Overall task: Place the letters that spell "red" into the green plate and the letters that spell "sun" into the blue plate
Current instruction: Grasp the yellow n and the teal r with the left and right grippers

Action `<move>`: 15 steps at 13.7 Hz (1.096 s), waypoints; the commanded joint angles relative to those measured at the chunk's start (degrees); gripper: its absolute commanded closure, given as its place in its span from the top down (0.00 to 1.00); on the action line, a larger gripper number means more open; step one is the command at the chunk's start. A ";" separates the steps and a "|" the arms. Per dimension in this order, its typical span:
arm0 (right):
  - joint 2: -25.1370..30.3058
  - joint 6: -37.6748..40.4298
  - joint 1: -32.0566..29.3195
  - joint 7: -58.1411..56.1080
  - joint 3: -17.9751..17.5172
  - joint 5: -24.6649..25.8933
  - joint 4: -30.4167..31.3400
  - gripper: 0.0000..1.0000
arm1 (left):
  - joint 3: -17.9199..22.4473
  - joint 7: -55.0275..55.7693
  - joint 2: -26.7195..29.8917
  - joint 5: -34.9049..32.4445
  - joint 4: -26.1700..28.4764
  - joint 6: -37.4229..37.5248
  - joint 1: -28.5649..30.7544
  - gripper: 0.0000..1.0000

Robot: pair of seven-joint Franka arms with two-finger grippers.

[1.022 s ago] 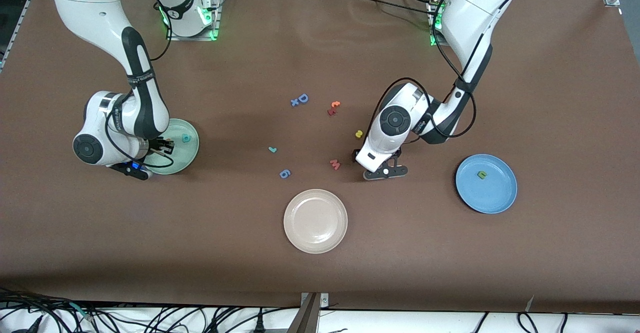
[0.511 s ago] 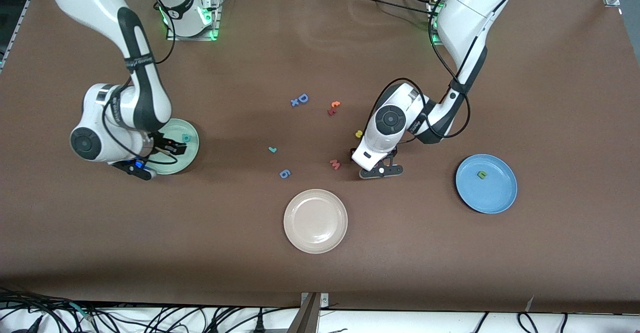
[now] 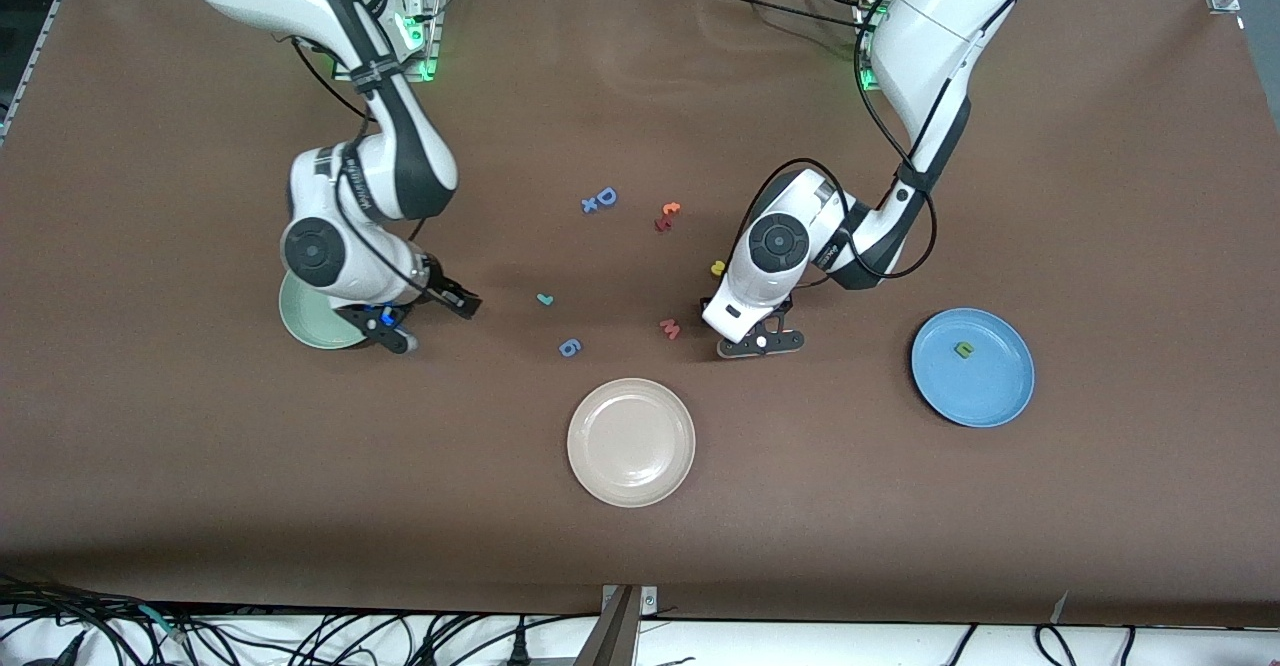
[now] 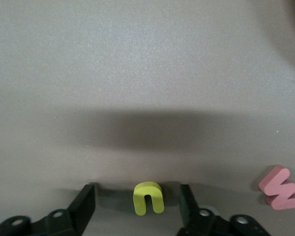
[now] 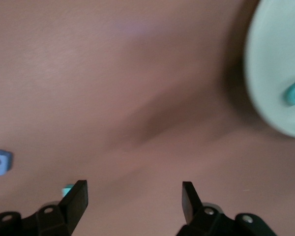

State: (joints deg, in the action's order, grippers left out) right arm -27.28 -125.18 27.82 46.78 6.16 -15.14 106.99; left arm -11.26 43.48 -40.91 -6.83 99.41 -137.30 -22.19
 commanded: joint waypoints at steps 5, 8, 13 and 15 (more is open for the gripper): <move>-4.53 -11.74 6.28 8.68 -0.88 -0.42 -0.38 0.90 | 0.89 0.73 -0.66 -1.17 -1.33 0.01 -1.62 0.60; -5.94 -12.63 8.21 8.77 -0.88 -0.51 -0.21 0.88 | 0.89 0.73 -0.66 -2.75 -1.33 0.01 -1.54 0.51; -8.23 -14.91 9.54 8.68 -0.80 -0.42 -0.21 0.74 | 0.89 0.73 -0.66 -2.75 -1.33 0.01 -1.54 0.39; -8.67 -16.23 9.71 8.60 -0.80 -0.24 -0.29 0.73 | 0.89 0.73 -0.66 -3.36 -1.33 0.01 -1.54 0.34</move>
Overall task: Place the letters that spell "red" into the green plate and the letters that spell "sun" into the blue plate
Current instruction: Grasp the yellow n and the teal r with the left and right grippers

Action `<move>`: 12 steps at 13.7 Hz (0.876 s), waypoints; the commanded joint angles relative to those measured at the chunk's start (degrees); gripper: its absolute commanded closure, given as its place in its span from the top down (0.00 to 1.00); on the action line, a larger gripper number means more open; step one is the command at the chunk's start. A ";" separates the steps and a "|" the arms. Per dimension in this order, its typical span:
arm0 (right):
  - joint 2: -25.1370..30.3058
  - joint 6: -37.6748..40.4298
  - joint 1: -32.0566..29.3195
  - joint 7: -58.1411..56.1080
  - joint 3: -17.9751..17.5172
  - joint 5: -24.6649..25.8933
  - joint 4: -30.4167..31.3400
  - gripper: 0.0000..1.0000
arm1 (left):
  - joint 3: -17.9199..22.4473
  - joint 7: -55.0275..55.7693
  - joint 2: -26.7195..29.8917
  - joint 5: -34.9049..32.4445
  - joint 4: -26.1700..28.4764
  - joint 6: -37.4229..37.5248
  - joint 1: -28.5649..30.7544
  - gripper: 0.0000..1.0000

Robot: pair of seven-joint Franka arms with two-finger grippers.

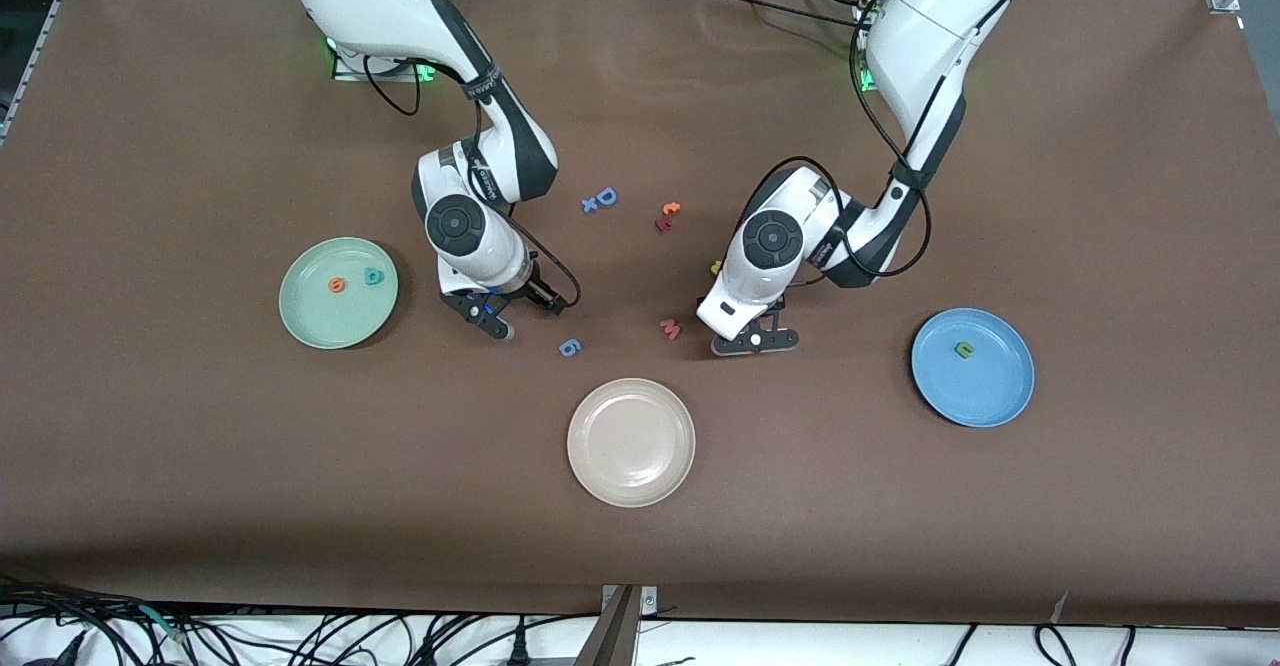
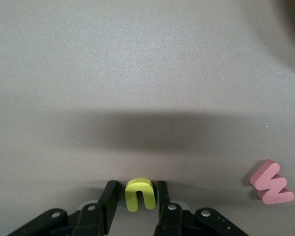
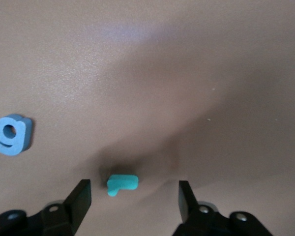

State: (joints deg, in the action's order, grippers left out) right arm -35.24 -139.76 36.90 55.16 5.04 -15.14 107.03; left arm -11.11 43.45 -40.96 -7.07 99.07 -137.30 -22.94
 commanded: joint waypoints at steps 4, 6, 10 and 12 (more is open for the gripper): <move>-1.14 -2.36 0.98 0.21 0.32 -0.15 -0.33 0.73 | 0.74 0.85 -0.70 -4.10 -0.99 0.01 -0.88 0.25; -1.32 -3.50 1.16 0.21 0.32 -0.15 -0.33 0.73 | 0.74 0.85 -0.79 -4.62 -0.99 0.01 -0.88 0.19; -1.94 -3.59 1.42 0.12 0.32 -0.24 -0.07 0.71 | 0.74 1.20 -0.79 -5.76 -0.99 0.10 -0.71 0.11; -2.11 -3.50 1.42 0.03 0.32 -0.24 -0.07 0.64 | 0.83 0.67 -0.36 -5.76 -0.99 0.89 -0.44 0.11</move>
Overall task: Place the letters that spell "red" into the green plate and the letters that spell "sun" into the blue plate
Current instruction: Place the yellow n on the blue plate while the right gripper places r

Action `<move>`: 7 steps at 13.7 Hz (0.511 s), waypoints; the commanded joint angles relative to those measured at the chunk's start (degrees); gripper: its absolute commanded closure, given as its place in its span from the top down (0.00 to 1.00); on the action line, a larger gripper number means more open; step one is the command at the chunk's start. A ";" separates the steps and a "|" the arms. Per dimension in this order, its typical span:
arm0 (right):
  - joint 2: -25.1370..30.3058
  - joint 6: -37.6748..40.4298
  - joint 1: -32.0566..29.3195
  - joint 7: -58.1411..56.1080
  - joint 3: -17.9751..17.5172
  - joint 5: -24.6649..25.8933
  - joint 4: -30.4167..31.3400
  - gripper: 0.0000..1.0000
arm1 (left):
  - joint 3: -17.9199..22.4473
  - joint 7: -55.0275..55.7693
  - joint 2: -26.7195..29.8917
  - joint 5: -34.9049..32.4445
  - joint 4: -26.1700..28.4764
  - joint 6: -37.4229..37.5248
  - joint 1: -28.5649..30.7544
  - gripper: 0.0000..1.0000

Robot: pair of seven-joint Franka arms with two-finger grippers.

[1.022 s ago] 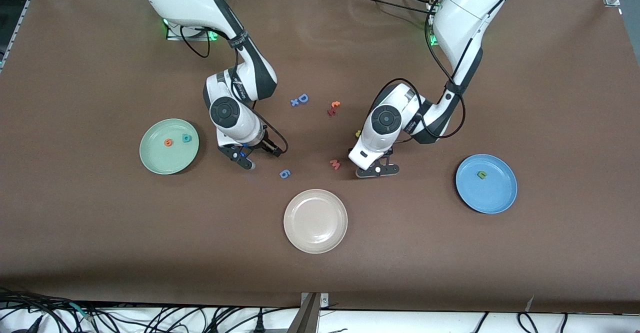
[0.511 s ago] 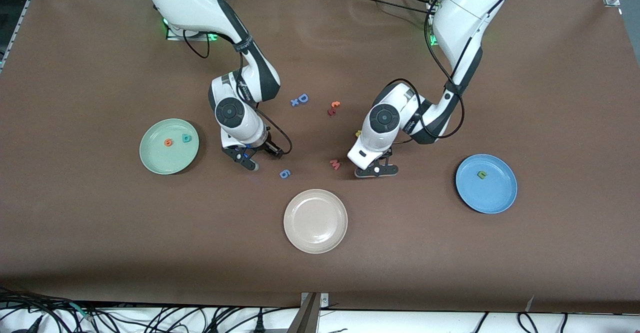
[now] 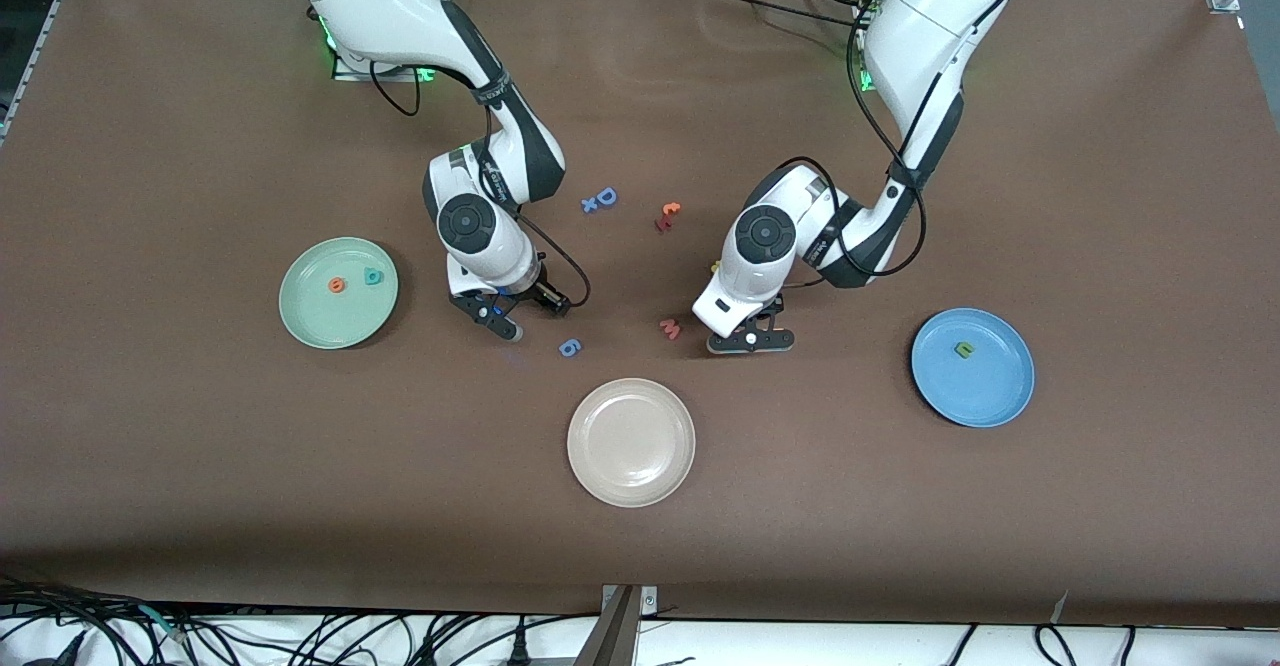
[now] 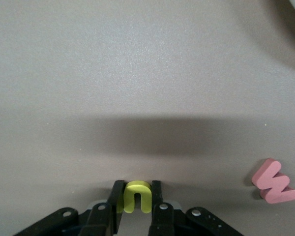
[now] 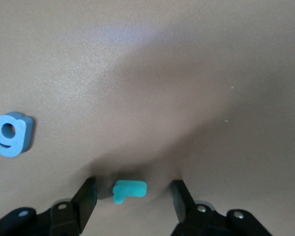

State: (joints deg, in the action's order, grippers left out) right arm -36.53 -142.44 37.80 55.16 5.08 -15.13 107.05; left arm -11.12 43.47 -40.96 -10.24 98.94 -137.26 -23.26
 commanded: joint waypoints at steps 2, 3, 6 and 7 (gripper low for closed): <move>-0.83 -0.73 0.35 -0.14 0.28 -0.25 -0.08 0.56 | 1.01 -0.57 0.52 -2.68 -0.94 2.42 0.23 0.11; -0.83 -0.73 0.35 -0.06 0.28 -0.25 -0.09 0.54 | 1.45 -2.40 0.88 -2.59 -1.38 3.82 0.23 0.10; -0.74 -0.55 0.35 0.03 0.28 -0.25 -0.09 0.48 | 1.54 -5.93 2.45 -2.59 -2.87 8.49 1.72 0.10; -0.74 -0.55 0.35 0.12 0.28 -0.25 -0.09 0.42 | 1.45 -7.94 2.72 -2.59 -2.87 9.28 2.77 0.10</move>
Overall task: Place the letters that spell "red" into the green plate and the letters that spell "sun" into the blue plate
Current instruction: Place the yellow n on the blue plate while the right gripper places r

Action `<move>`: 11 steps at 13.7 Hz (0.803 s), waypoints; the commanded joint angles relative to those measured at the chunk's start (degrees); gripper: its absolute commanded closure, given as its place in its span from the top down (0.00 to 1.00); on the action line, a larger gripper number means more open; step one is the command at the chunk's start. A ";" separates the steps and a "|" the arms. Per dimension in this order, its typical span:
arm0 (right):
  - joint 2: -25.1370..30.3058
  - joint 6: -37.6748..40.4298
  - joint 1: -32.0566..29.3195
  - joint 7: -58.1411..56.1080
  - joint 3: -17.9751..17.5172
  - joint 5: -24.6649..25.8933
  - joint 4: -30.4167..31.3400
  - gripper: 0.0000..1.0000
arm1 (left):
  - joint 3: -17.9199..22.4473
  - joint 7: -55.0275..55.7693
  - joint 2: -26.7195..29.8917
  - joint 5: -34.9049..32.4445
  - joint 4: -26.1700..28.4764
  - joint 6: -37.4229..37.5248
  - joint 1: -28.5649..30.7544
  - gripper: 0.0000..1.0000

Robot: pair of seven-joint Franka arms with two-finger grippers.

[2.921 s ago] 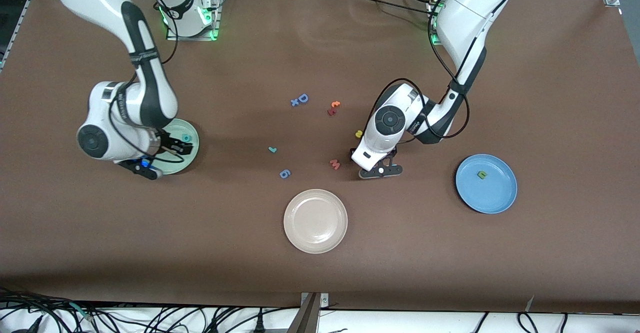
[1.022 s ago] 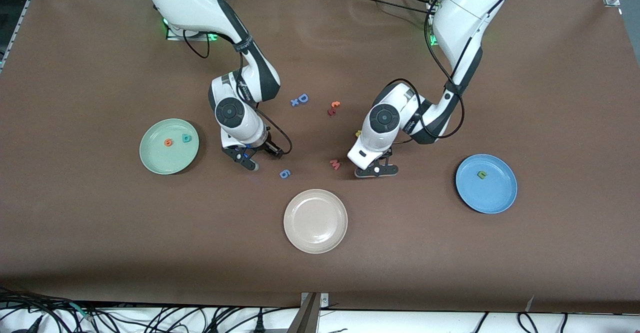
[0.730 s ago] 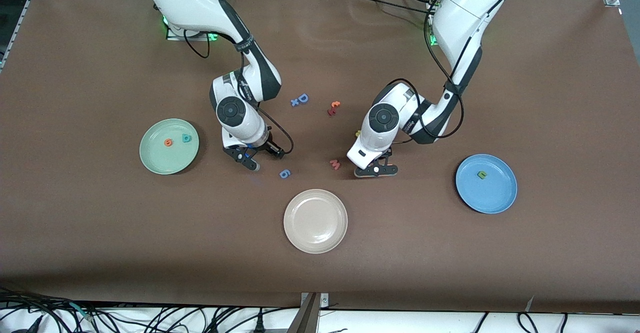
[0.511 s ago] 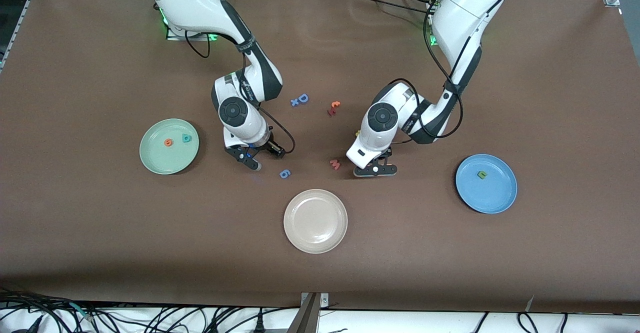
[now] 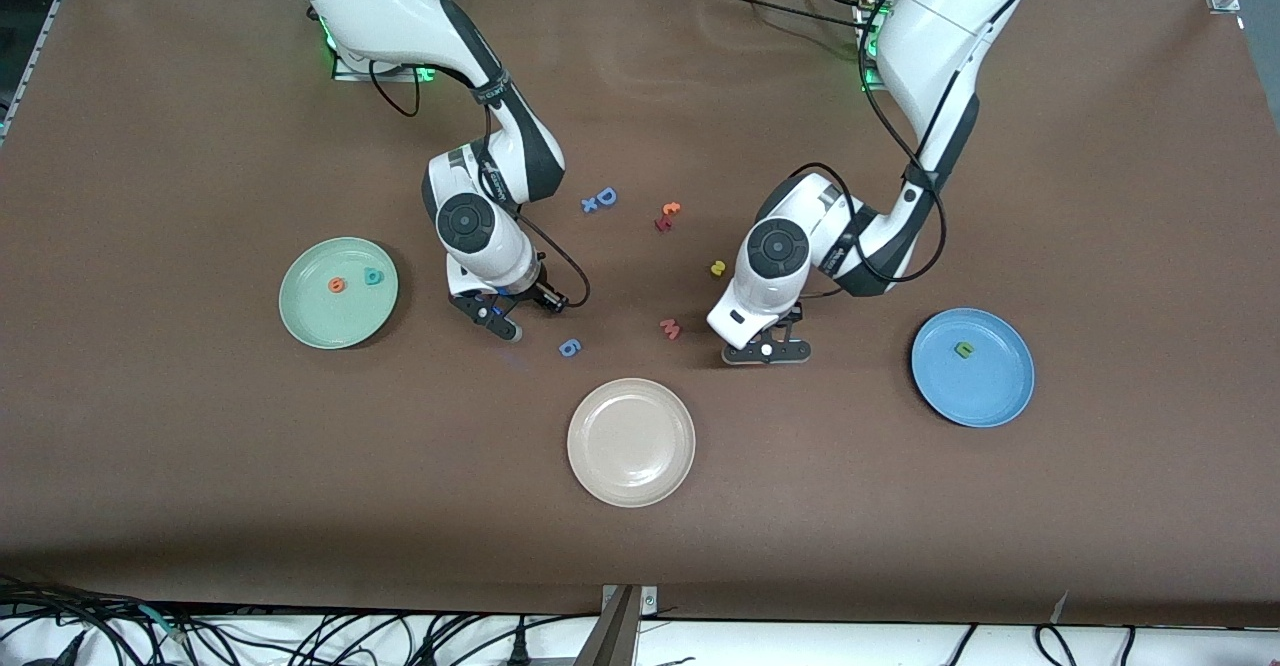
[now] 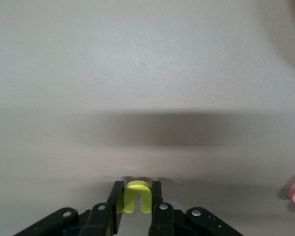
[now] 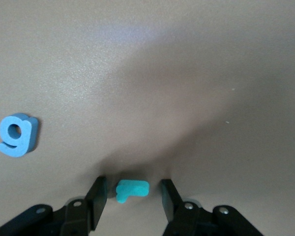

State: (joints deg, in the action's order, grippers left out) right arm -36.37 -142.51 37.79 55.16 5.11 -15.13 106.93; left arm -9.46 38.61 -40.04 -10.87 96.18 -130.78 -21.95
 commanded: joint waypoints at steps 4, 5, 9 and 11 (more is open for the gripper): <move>-0.89 -0.40 0.35 -0.14 0.34 -0.25 0.12 0.26 | -0.38 -13.80 2.42 -1.87 0.06 5.00 6.47 0.10; -0.89 -0.40 0.35 -0.23 0.34 -0.25 0.12 0.26 | -0.38 -16.61 2.94 -1.87 0.06 5.79 7.79 0.10; -0.72 -0.23 0.35 -0.49 0.43 -0.25 0.03 0.25 | -0.47 -28.65 4.79 -1.70 0.15 9.48 13.15 0.10; 0.42 0.90 0.18 -1.11 0.78 -0.25 -0.15 0.25 | -0.47 -34.89 5.49 -1.61 0.15 10.71 15.96 0.11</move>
State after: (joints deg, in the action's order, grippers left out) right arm -36.11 -142.39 37.79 55.12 5.12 -15.13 106.70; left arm -9.18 9.18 -36.57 -10.89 95.70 -122.16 -8.54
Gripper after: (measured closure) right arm 0.709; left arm 0.736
